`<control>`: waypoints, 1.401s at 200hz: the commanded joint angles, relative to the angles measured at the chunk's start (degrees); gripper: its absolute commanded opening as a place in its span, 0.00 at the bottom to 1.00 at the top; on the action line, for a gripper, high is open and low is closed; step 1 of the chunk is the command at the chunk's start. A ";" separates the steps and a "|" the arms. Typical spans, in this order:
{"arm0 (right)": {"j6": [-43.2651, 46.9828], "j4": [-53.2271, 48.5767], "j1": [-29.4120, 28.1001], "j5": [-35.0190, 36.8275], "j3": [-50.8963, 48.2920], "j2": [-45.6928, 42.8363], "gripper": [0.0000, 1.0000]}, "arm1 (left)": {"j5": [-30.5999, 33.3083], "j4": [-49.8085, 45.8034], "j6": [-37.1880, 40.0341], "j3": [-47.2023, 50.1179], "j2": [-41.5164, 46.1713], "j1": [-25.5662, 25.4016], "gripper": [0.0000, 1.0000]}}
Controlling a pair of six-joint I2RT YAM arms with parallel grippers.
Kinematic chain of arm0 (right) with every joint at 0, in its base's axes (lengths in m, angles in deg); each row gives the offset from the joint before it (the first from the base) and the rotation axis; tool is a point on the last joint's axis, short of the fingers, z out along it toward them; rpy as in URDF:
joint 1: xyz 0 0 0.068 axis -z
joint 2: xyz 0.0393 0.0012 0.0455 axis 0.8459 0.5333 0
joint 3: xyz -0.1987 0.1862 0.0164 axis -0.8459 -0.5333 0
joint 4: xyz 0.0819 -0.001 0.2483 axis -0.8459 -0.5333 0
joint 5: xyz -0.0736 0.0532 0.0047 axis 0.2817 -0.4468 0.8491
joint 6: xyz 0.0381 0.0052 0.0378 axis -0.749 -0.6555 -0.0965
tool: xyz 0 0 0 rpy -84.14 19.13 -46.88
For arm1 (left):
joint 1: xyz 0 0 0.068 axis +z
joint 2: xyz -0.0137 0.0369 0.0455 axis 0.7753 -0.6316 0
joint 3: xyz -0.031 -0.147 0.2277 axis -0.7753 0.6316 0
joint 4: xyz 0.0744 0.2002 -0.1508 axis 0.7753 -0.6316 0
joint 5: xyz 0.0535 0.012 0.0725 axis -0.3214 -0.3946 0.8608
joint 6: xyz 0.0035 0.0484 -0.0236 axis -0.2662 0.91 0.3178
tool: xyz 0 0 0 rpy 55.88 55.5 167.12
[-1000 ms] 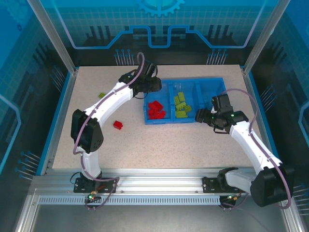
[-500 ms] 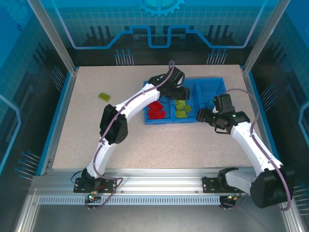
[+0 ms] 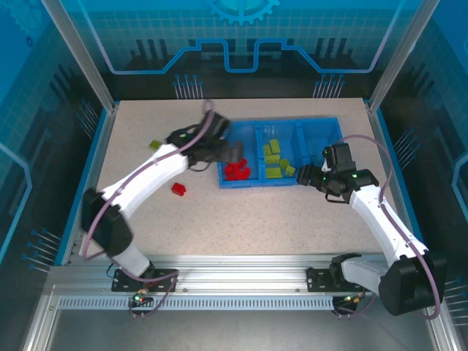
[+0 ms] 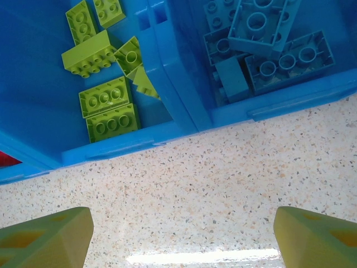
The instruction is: Sort the legos into containers by color
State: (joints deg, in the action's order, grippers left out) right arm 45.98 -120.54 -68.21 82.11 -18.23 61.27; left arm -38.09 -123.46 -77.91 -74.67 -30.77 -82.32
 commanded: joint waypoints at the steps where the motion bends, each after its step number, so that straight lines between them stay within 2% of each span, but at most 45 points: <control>1: 1.10 0.39 0.72 -1.22 0.07 0.19 0.85 | 1.77 -7.96 -5.90 12.04 6.81 7.48 0.99; 28: 0.55 1.19 0.41 -2.05 0.41 1.03 0.85 | -0.04 -7.30 -11.17 24.50 13.85 12.76 0.99; 51: 0.33 1.15 0.11 -2.55 0.83 1.52 0.85 | -6.06 -4.40 -15.29 29.50 14.16 17.08 0.99; 103: 0.06 0.87 0.03 -1.77 0.15 0.73 0.85 | -13.45 3.44 -22.94 31.05 6.85 22.31 0.99; 129: -0.20 1.37 0.01 -1.69 -0.40 0.79 0.85 | -16.09 8.12 -27.14 30.88 2.86 23.30 0.99; 166: -0.05 1.73 0.05 -1.49 -0.68 0.90 0.86 | -14.60 11.11 -33.30 31.32 0.55 23.49 0.98; 207: -0.08 2.59 0.08 -1.49 -1.45 1.34 0.86 | -14.16 11.10 -34.55 30.44 -1.56 23.49 0.86; 262: 0.23 2.79 0.47 -1.45 -2.73 0.72 0.86 | -13.97 13.06 -34.91 31.91 -4.91 23.57 0.75; 280: 0.33 2.63 0.67 -1.36 -2.92 0.60 0.86 | -14.03 13.69 -34.55 31.44 -6.33 23.57 0.65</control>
State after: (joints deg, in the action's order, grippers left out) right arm 46.11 -117.98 -68.21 80.71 -20.59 62.60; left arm -51.42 -111.11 -112.10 -43.61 -35.21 -59.24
